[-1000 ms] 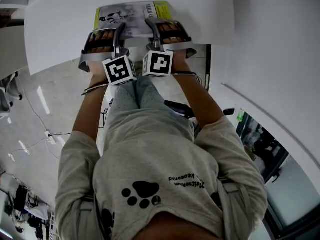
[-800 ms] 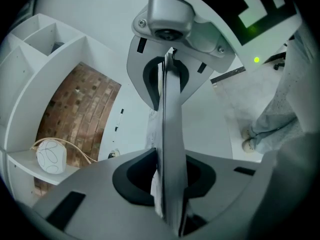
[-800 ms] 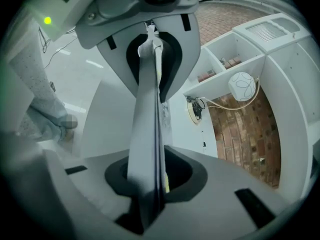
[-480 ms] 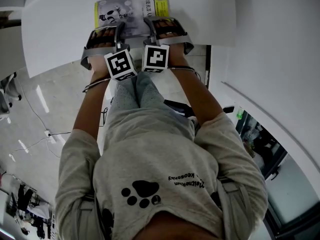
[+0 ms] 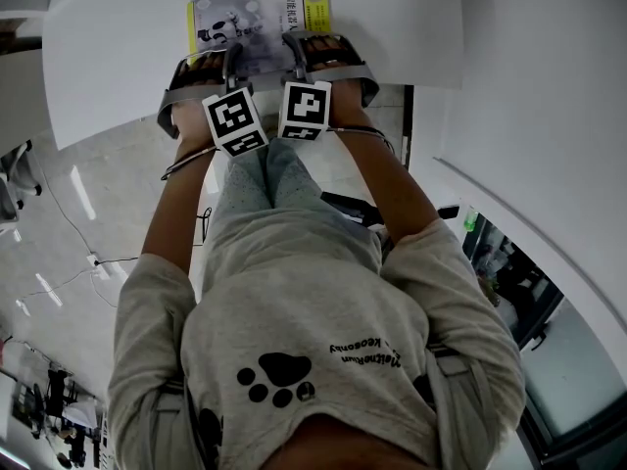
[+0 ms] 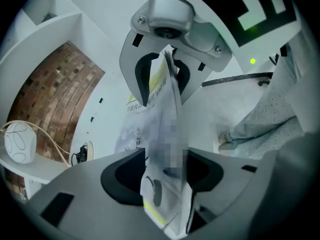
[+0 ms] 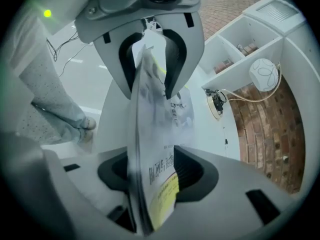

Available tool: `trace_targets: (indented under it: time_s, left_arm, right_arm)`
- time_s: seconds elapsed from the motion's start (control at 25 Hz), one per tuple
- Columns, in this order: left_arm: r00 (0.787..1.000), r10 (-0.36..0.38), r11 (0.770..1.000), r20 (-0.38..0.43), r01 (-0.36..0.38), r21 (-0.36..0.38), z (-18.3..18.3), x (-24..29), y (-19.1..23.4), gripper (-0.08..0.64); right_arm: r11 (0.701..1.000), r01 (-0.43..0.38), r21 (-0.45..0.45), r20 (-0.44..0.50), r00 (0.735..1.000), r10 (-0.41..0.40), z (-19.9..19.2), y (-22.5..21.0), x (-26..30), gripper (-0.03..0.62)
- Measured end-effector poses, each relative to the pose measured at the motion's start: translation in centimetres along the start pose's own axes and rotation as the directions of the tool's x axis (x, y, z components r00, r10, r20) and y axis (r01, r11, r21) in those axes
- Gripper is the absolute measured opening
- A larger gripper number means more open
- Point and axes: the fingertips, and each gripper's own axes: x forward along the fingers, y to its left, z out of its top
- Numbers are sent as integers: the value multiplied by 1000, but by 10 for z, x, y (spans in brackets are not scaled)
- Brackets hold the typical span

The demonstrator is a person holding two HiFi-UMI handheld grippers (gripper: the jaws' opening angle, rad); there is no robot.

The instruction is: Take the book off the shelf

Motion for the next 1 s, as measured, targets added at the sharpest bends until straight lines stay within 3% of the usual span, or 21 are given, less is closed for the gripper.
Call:
trace_targets:
  time_s: [0.48,0.84,1.0]
  left_arm:
    - [991,-133,991,26,133,-19,-2,-7,-24,232]
    - [987,-157,987,30,158,-41,-4,-19,-30,232]
    - [991,-120,990,51,123,-63,0,-25,-26,232]
  right_arm:
    - [991,-131,-4,35,991,131,7,31,-11,225]
    - [989,-147,19,61,987,146,15,37,-26,230]
    - [990,-130,55,72,989,126,15,32,-33,230]
